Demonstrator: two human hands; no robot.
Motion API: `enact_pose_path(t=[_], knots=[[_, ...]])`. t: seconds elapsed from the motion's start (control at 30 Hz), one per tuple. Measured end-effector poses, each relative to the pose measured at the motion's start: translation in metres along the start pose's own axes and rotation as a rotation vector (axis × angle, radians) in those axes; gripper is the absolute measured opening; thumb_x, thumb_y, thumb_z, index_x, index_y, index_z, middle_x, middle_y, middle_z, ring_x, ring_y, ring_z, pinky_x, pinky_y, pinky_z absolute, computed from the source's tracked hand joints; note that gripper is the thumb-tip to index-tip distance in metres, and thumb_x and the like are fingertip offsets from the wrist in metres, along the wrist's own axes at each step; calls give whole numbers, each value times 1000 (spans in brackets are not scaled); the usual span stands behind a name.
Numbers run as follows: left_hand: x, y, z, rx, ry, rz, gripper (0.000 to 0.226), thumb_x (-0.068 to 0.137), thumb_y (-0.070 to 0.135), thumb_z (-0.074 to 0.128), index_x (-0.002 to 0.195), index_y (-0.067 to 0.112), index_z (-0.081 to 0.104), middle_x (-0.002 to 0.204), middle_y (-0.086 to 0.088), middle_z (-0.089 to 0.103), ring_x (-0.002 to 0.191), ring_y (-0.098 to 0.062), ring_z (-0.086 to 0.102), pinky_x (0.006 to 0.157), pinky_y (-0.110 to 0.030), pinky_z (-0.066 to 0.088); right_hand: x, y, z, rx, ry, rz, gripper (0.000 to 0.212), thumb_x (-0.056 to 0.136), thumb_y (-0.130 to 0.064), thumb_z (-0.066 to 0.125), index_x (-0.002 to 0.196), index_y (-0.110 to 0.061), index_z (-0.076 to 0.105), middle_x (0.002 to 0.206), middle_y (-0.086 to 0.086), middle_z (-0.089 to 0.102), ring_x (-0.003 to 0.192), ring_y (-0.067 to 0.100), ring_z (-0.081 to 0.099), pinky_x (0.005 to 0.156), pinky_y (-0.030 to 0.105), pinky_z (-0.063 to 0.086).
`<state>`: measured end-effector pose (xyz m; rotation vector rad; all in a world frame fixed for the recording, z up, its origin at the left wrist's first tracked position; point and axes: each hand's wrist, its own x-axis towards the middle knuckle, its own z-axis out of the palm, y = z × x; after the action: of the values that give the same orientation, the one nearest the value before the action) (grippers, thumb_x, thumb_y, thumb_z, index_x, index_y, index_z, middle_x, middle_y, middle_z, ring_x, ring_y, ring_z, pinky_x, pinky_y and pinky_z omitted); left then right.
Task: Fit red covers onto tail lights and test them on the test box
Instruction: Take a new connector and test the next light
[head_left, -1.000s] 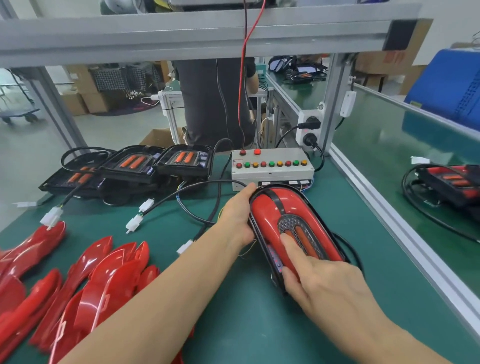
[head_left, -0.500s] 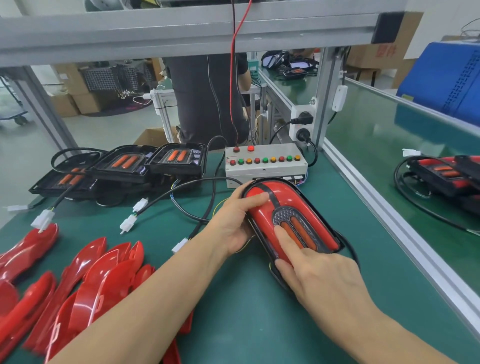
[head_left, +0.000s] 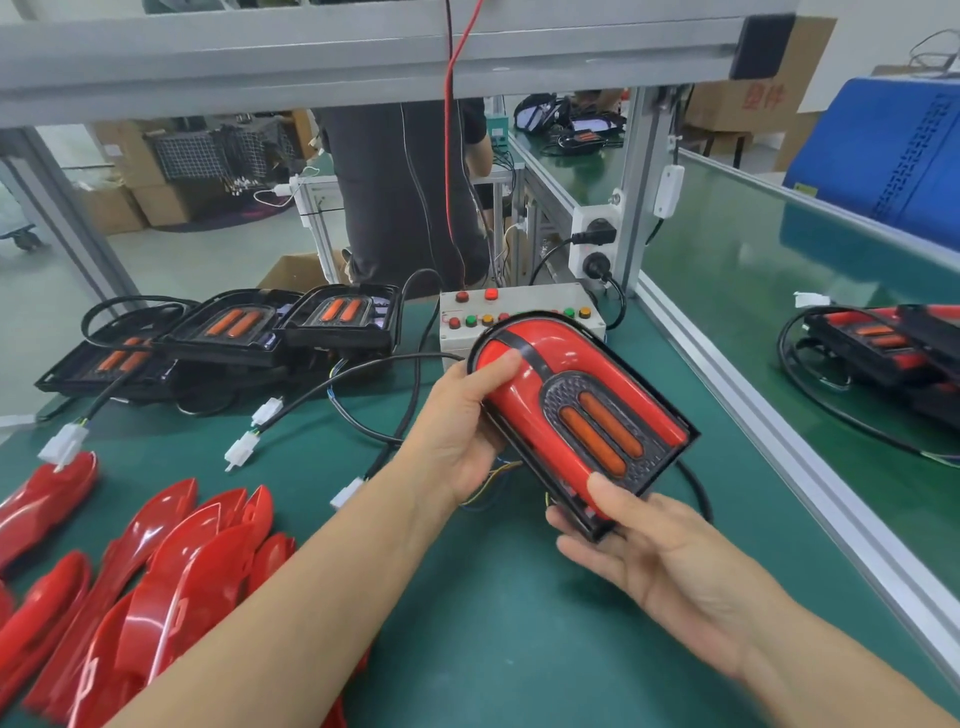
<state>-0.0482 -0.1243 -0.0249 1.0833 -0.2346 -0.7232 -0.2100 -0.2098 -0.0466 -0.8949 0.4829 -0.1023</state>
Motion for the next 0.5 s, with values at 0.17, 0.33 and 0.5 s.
enact_pose_path(t=[0.17, 0.33, 0.5], knots=[[-3, -4, -5, 24, -18, 22, 58, 72, 22, 70, 124, 5, 54, 93, -6, 68, 76, -18, 66, 61, -33, 56, 1, 5, 1, -93, 13, -12, 45, 64, -17, 76, 106, -1, 71, 103, 17, 73, 88, 25, 73, 65, 27, 59], [-2, -5, -9, 89, -12, 7, 16, 83, 20, 66, 98, 14, 63, 77, -2, 70, 66, -16, 65, 56, -30, 55, -2, 11, 2, -215, 36, -73, 47, 59, -27, 80, 101, -6, 73, 98, 14, 75, 78, 23, 72, 64, 24, 57], [0, -4, -5, 97, 43, 113, 9, 80, 10, 67, 89, 11, 68, 79, -5, 72, 64, -16, 67, 54, -26, 53, 0, 16, 7, -244, 97, -156, 39, 57, -28, 79, 90, -9, 77, 90, 13, 75, 70, 21, 70, 60, 22, 55]])
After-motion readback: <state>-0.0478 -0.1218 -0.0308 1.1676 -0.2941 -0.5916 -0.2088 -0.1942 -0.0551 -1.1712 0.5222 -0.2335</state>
